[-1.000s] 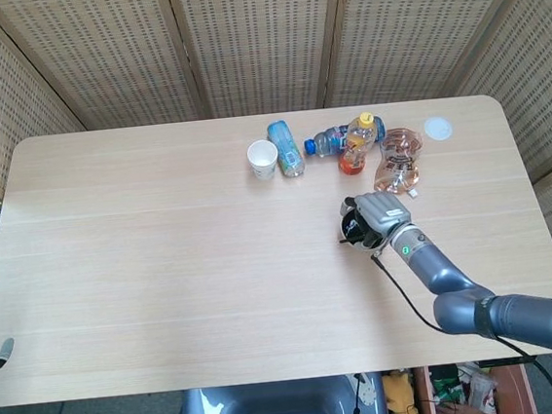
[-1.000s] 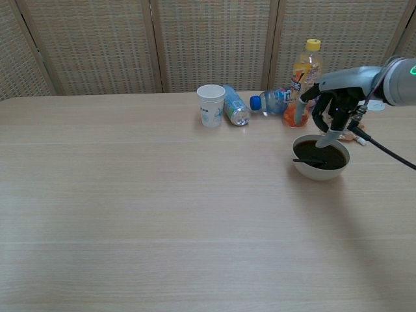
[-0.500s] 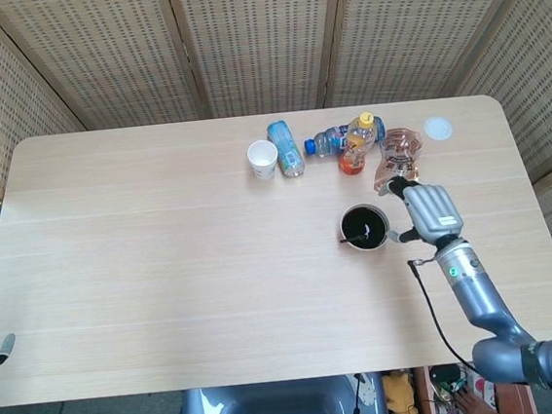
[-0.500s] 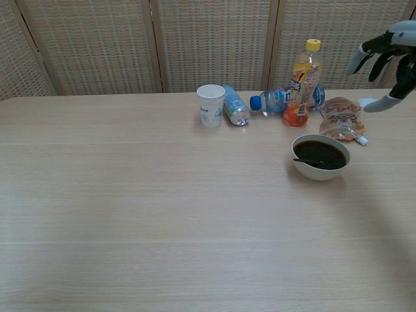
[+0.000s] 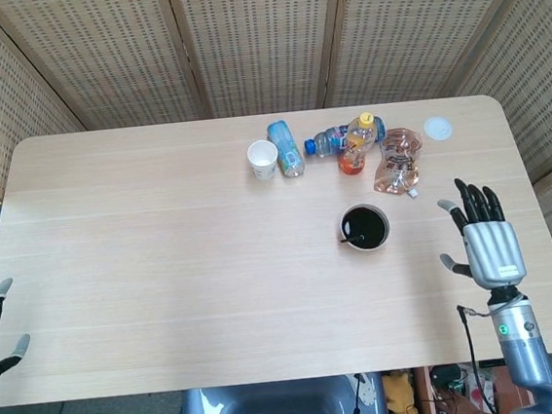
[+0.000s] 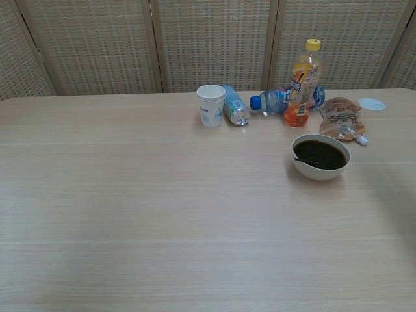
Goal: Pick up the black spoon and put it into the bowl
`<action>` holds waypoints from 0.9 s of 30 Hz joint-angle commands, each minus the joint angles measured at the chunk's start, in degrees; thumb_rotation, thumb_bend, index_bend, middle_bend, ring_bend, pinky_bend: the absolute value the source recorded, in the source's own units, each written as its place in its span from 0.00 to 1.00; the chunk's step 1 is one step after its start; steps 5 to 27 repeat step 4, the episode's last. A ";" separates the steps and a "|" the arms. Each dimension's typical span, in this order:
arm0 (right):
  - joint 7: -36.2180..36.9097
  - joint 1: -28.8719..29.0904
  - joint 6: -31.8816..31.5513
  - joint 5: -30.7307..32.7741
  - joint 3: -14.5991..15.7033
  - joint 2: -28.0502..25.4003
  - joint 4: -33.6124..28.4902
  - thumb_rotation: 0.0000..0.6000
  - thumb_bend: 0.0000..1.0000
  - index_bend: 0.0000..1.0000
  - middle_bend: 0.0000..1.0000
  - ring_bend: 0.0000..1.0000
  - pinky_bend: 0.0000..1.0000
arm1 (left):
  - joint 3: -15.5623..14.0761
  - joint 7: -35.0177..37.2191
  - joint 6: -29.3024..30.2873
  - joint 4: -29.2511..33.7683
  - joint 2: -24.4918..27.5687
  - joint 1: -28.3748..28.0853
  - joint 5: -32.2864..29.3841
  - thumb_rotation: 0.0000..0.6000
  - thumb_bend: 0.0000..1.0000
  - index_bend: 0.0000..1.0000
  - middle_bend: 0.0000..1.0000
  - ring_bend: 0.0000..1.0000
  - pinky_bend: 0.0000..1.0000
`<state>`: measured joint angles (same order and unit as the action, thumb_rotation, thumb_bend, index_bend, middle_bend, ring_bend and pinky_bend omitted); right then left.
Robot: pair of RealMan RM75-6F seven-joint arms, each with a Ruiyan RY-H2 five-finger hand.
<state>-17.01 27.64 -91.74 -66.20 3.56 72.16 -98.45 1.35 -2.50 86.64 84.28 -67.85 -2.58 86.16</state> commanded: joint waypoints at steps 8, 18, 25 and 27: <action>-4.10 -4.59 -1.50 -3.35 2.46 0.07 -1.53 1.00 0.13 0.16 0.00 0.00 0.00 | -0.92 -0.01 1.11 0.24 -0.17 0.20 2.15 1.00 0.32 0.00 0.00 0.00 0.00; -4.10 -4.59 -1.50 -3.35 2.46 0.07 -1.53 1.00 0.13 0.16 0.00 0.00 0.00 | -0.92 -0.01 1.11 0.24 -0.17 0.20 2.15 1.00 0.32 0.00 0.00 0.00 0.00; -4.10 -4.59 -1.50 -3.35 2.46 0.07 -1.53 1.00 0.13 0.16 0.00 0.00 0.00 | -0.92 -0.01 1.11 0.24 -0.17 0.20 2.15 1.00 0.32 0.00 0.00 0.00 0.00; -4.10 -4.59 -1.50 -3.35 2.46 0.07 -1.53 1.00 0.13 0.16 0.00 0.00 0.00 | -0.92 -0.01 1.11 0.24 -0.17 0.20 2.15 1.00 0.32 0.00 0.00 0.00 0.00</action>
